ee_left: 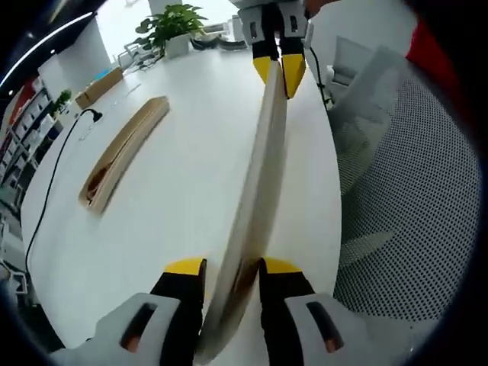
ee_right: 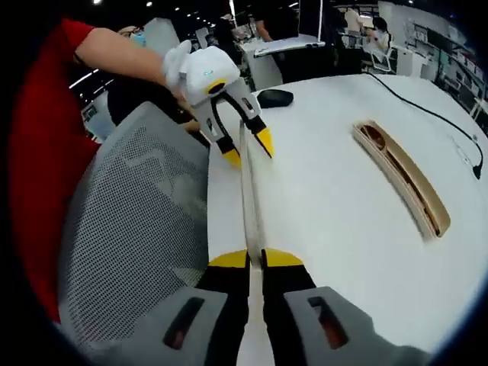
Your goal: Arrange the utensils inside the cutlery case until each visible utensil rests in its matching compartment.
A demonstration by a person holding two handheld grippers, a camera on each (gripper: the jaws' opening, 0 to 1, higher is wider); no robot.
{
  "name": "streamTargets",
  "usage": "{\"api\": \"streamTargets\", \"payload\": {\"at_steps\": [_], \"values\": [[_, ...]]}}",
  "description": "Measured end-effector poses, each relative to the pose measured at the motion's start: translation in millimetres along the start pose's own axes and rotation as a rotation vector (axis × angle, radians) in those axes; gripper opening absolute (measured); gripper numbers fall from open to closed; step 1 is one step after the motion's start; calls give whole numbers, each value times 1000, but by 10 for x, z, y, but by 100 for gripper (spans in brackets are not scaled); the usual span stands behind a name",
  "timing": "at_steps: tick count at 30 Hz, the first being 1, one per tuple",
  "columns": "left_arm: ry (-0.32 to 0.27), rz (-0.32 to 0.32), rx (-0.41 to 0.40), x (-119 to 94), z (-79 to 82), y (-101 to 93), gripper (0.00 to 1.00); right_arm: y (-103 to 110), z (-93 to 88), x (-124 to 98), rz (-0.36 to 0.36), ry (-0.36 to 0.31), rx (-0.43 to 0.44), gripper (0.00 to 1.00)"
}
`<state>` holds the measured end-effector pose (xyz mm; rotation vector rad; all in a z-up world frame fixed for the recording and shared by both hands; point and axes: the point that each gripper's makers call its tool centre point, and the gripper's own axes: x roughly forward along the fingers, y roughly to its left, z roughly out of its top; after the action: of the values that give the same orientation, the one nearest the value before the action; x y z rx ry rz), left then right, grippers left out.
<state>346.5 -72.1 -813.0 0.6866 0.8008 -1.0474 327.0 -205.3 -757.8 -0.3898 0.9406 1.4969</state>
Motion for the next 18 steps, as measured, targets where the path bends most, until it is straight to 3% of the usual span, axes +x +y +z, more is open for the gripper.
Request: {"api": "streamTargets", "payload": {"at_steps": [3,6,9,10,11,14,18], "values": [[-3,40,-1,-4,13,70,40,23,31,10,40,-40,75,2],[-9,74,61,-3,59,123,46,55,78,3,81,-84,144,1],[-15,60,70,12,80,100,45,11,45,3,76,-76,168,2],[-17,56,74,21,90,99,45,40,41,-1,105,-78,239,2],[-18,52,79,25,98,95,45,29,42,-4,107,-82,255,2],[-24,37,107,37,117,84,44,-76,94,-49,91,-145,318,2],[-27,38,85,46,118,102,45,-111,144,-67,98,-208,427,3]]}}
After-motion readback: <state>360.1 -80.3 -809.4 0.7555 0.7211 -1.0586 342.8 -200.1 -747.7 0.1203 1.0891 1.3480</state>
